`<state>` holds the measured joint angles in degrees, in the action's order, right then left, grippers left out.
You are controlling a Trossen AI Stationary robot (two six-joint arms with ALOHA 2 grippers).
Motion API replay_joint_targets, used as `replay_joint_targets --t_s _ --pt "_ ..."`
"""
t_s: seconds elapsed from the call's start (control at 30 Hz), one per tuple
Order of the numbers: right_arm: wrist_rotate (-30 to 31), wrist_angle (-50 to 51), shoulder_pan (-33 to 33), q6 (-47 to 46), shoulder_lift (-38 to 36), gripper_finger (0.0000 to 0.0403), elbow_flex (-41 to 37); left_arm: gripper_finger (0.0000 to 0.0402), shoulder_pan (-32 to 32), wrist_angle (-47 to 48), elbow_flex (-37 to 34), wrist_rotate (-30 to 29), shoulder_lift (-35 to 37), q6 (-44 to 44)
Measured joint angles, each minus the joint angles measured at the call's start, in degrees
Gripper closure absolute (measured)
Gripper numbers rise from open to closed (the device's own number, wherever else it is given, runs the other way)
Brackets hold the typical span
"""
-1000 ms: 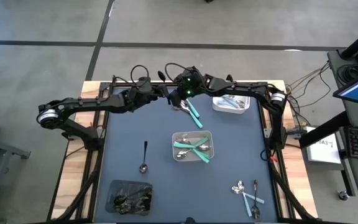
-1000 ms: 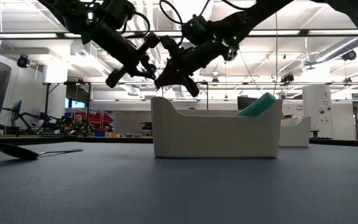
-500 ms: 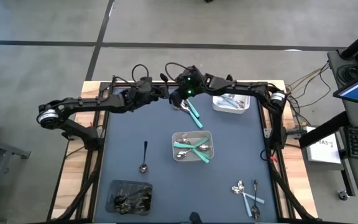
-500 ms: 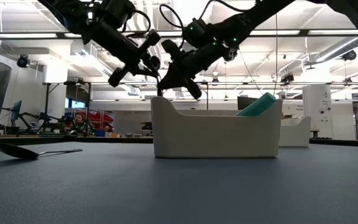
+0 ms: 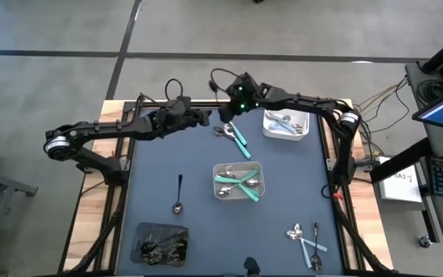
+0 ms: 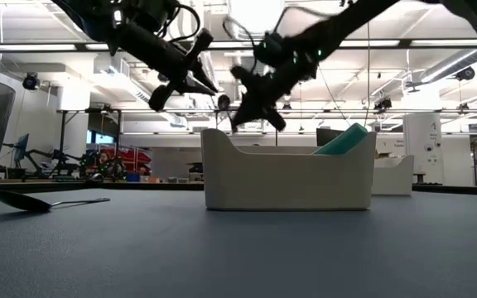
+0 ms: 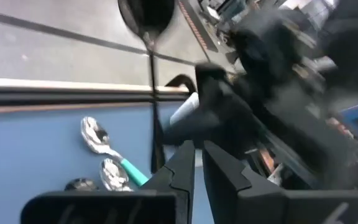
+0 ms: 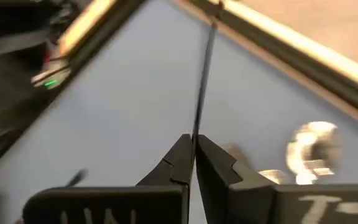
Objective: Sort silverware by color (type)
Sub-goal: Put the black spoon into the black bin
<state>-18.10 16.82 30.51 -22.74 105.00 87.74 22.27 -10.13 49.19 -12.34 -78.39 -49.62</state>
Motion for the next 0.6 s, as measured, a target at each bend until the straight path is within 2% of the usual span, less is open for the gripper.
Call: replay_joint_targets --t_s 0.13,0.3,0.5,0.6 --pt "-1.0 2.58 -0.07 2.51 -0.38 0.0395 0.06 0.0388 -0.03 -0.34 0.0 0.69 0.27 0.81" --pt "-0.16 11.59 2.51 7.09 -3.29 0.0395 0.06 0.0389 0.01 0.14 -0.04 3.24 0.87 2.83" --pt "6.21 26.56 5.85 14.01 -8.93 0.0395 0.04 0.0389 0.01 0.59 -0.04 6.13 0.97 4.14" --pt "6.44 32.28 6.63 15.18 -12.08 0.0395 0.13 0.0389 0.02 1.24 -0.04 6.93 1.05 4.53"
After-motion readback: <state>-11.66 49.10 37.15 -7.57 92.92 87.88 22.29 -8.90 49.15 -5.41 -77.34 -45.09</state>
